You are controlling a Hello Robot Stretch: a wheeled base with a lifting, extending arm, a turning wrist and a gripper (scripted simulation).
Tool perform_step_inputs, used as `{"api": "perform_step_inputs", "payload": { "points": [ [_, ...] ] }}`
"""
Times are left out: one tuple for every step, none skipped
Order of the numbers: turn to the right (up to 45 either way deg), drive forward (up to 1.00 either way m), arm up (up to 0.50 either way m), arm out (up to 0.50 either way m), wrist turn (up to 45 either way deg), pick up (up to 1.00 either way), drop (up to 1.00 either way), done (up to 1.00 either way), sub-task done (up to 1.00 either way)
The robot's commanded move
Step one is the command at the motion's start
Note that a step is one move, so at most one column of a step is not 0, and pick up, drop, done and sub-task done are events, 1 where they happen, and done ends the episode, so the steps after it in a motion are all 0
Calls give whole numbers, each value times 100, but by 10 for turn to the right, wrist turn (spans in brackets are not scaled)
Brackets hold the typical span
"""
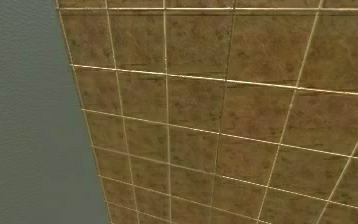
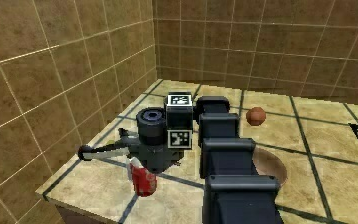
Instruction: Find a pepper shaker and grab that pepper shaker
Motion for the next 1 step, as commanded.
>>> {"api": "perform_step_inputs", "payload": {
  "points": [
    [0, 0, 0, 0, 150, 0, 0, 0, 0]
  ]
}}
